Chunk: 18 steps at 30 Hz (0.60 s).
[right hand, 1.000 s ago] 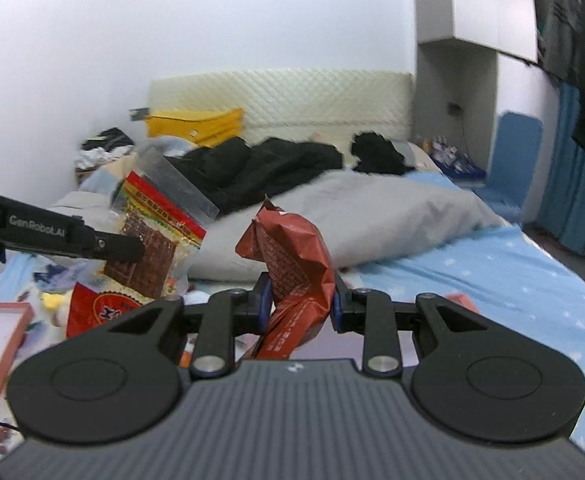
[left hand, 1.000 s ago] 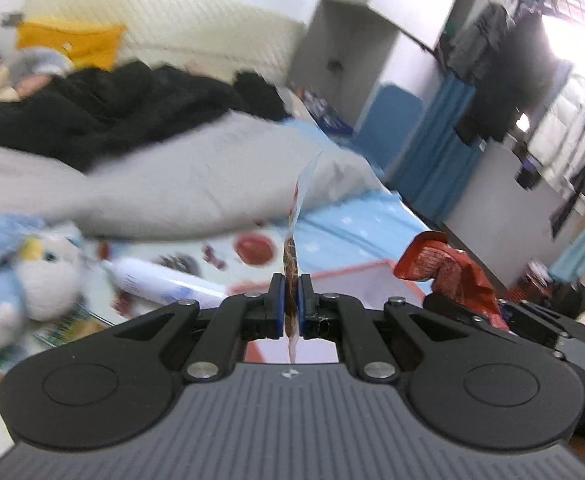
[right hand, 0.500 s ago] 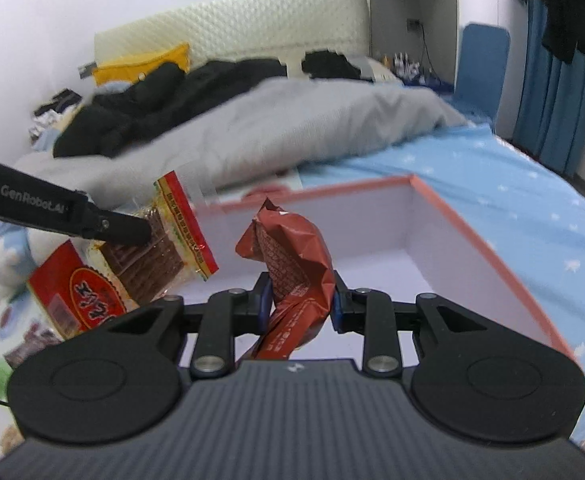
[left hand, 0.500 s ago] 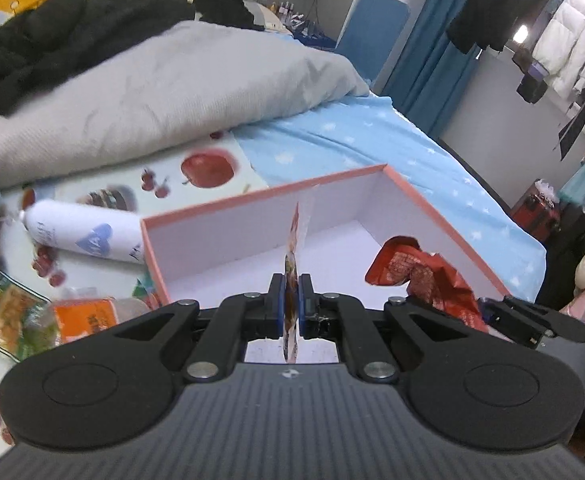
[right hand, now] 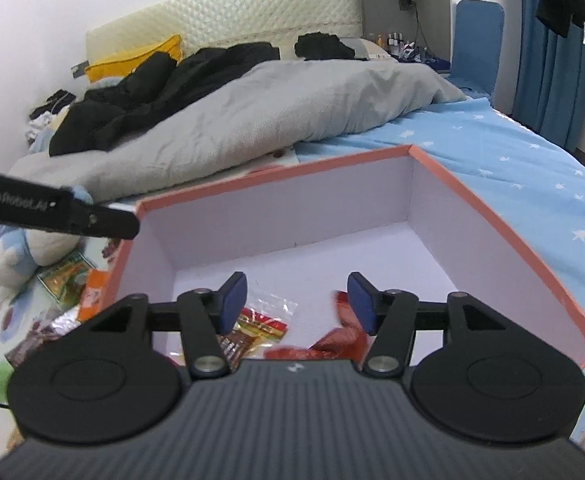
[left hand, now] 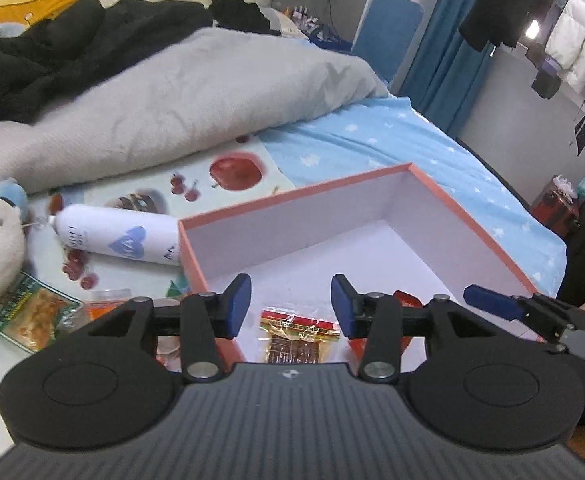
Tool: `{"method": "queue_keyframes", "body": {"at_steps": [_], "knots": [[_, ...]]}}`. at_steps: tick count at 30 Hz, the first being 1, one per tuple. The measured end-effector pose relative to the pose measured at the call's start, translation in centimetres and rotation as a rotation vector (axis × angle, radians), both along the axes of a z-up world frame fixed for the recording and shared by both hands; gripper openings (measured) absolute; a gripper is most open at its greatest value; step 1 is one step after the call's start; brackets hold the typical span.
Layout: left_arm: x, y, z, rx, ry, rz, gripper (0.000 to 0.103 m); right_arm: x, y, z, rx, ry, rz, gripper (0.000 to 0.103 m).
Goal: Organize snacks
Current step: 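Carry both packets over the pink box and open both grippers, then move both grippers back toward the snack pile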
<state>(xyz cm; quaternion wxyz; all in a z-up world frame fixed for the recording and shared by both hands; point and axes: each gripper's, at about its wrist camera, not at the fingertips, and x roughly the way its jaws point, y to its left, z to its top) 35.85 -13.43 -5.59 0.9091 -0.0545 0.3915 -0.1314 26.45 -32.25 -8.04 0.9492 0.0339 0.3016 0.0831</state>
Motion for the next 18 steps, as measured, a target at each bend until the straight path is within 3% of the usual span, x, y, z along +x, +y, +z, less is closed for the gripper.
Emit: {"method": "queue_keyframes", "body": {"at_steps": [9, 13, 18], "knots": [[-5.0, 3.4, 6.0, -0.051, -0.103, 0.037, 0.052, -3.6, 2.2, 6.6, 0.02, -0.126, 0.028, 0.058], [-8.7, 5.9, 7.6, -0.076, -0.126, 0.056, 0.054, -5.7, 3.9, 8.3, 0.045, -0.158, 0.046, 0.058], [-13.8, 9.2, 9.0, -0.049, -0.175, 0.081, 0.054, -8.6, 6.1, 9.9, 0.085, -0.191, 0.07, 0.058]]}}
